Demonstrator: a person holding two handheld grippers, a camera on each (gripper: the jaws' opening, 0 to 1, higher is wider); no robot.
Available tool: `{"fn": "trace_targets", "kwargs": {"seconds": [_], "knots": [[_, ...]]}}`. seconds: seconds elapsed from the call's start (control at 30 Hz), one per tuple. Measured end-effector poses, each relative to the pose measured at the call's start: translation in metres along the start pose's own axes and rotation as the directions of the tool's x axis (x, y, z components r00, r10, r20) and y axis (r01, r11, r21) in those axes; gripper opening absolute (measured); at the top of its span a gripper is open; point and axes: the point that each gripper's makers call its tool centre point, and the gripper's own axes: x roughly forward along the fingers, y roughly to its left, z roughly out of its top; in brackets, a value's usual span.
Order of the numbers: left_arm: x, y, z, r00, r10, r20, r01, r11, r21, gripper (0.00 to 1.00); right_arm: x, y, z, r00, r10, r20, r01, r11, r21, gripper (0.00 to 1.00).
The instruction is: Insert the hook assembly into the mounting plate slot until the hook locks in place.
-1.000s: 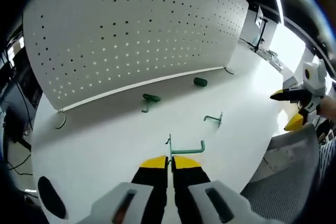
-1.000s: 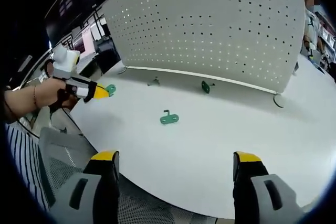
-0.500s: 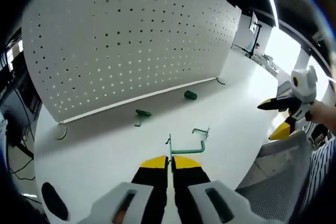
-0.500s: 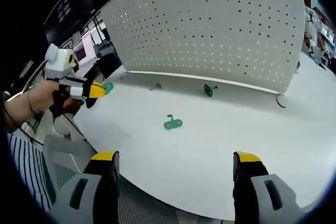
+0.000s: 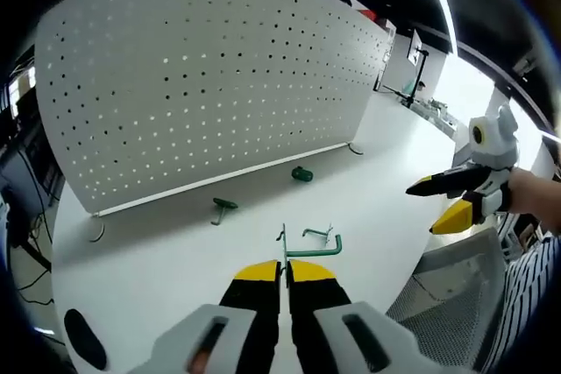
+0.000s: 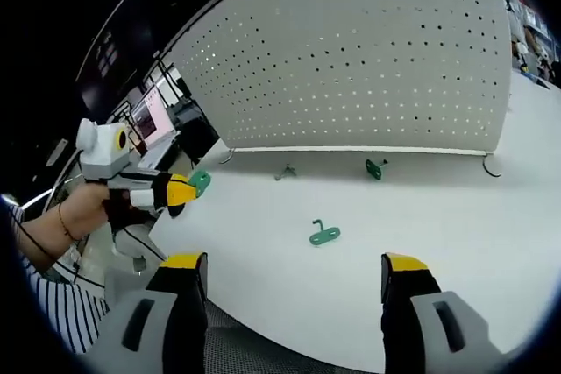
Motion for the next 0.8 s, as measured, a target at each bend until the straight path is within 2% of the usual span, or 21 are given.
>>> {"fn": "trace_targets", "kwargs": {"seconds": [0.3,0.43,0.5,0.53,0.6,0.7,0.8], "knots": [[-0.001,-0.016,0.015,0.998,-0.041,0.039,0.041,0.999,-0.001,0.02,0.012,0.034,0.01,0.995,0.097,0.014,-0.097,0.995,0.034,0.67],[-0.001,-0.023,0.017,0.997,-0.057,0.053,0.057,0.998,-0.007,0.02,0.015,0.049,0.017,0.989,0.145,0.032,-0.146,0.988,0.052,0.6],[-0.001,-0.027,0.018,0.996,-0.065,0.058,0.065,0.998,-0.011,0.02,0.017,0.057,0.021,0.983,0.177,0.047,-0.18,0.981,0.076,0.57],[-0.001,-0.031,0.018,0.996,-0.071,0.061,0.072,0.997,-0.013,0.02,0.018,0.064,0.024,0.977,0.203,0.065,-0.21,0.971,0.118,0.55],[-0.001,-0.035,0.017,0.995,-0.078,0.064,0.079,0.997,-0.014,0.02,0.02,0.066,0.024,0.977,0.204,0.066,-0.211,0.968,0.137,0.52],[-0.001,-0.039,0.017,0.994,-0.087,0.069,0.089,0.996,-0.014,0.02,0.024,0.065,0.021,0.985,0.166,0.039,-0.167,0.986,0.022,0.51],[-0.001,-0.041,0.018,0.993,-0.094,0.073,0.096,0.995,-0.022,0.02,0.027,0.078,0.021,0.973,0.225,0.05,-0.229,0.967,0.107,0.47]]}}
